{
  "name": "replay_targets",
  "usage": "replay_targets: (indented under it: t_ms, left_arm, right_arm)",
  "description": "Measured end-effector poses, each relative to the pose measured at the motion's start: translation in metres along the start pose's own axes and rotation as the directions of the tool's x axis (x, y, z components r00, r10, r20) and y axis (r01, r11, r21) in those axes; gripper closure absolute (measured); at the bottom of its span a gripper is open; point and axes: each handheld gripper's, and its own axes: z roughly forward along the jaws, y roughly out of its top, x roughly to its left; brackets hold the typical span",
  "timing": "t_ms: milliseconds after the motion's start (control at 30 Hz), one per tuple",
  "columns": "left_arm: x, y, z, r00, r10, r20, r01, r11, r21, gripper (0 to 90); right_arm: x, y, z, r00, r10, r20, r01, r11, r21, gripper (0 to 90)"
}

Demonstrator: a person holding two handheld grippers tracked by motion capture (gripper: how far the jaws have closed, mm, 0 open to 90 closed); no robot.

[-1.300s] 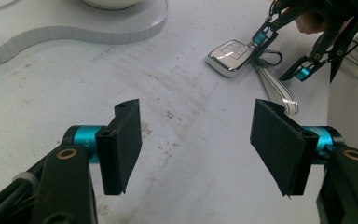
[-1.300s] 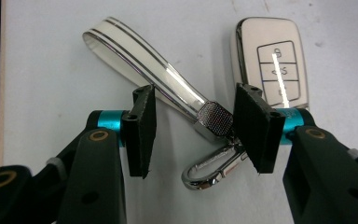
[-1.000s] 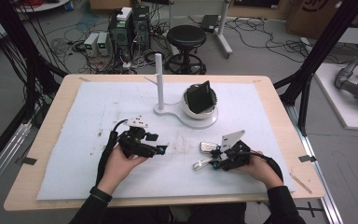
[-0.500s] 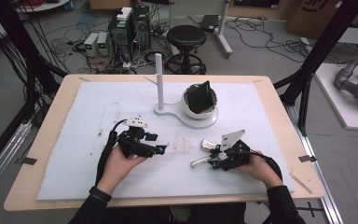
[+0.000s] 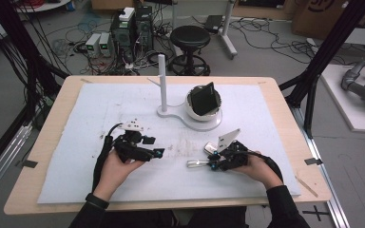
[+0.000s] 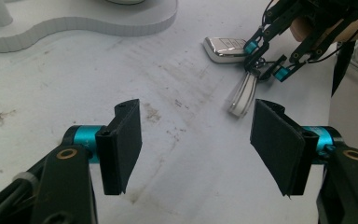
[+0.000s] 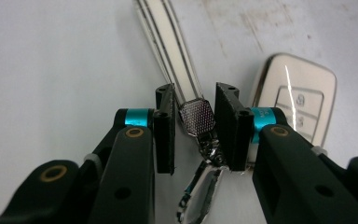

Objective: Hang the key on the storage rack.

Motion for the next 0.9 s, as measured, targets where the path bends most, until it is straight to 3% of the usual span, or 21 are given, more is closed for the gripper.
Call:
replay_targets:
  t_ms: [100,167,233,367,467,500,533,633,700,900]
  left_arm:
    - [0.001,-0.002,-0.004,1.0,-0.005,-0.007,0.005,1.0,-0.004,33.8]
    - [0.002,-0.003,-0.007,0.9999,-0.007,-0.01,0.007,0.9999,-0.008,33.8]
    - [0.003,-0.003,-0.009,0.9998,-0.013,-0.014,0.013,0.9998,-0.015,33.8]
    - [0.005,-0.004,-0.015,0.9996,-0.015,-0.023,0.015,0.9996,-0.024,33.8]
    - [0.006,-0.004,-0.02,0.9994,-0.018,-0.03,0.017,0.9994,-0.03,33.8]
    - [0.006,-0.004,-0.021,0.9993,-0.02,-0.031,0.019,0.9991,-0.038,33.8]
    - [0.007,-0.004,-0.023,0.9993,-0.018,-0.033,0.017,0.9991,-0.038,33.8]
    - [0.007,-0.004,-0.024,0.9991,-0.024,-0.034,0.022,0.9986,-0.048,33.8]
    - [0.008,-0.005,-0.024,0.9992,-0.024,-0.031,0.023,0.9987,-0.045,33.8]
    - [0.009,-0.005,-0.025,0.9993,-0.022,-0.031,0.021,0.999,-0.039,33.8]
  right_arm:
    - [0.001,0.009,0.007,0.9998,0.02,0.003,-0.02,1.0,-0.003,70.4]
    - [0.001,0.012,0.009,0.9997,0.025,0.006,-0.025,1.0,-0.011,60.9]
    - [0.0,0.011,0.01,0.9989,0.044,-0.013,-0.044,0.999,-0.013,59.2]
    - [-0.001,0.01,0.009,0.999,0.044,-0.012,-0.044,0.999,-0.011,66.0]
    - [0.002,0.011,0.009,1.0,0.002,0.001,-0.002,1.0,-0.006,69.6]
    - [0.004,0.012,0.009,0.9998,-0.019,-0.005,0.019,1.0,0.0,67.9]
    - [0.005,0.013,0.009,0.9991,-0.043,-0.002,0.043,0.999,-0.002,59.9]
    - [0.008,0.016,0.01,0.9974,-0.071,0.005,0.071,0.997,0.009,58.3]
    - [0.008,0.016,0.01,0.9977,-0.067,0.012,0.067,0.998,0.017,55.5]
    - [0.002,0.011,0.007,0.9992,-0.03,-0.027,0.03,0.999,0.022,64.3]
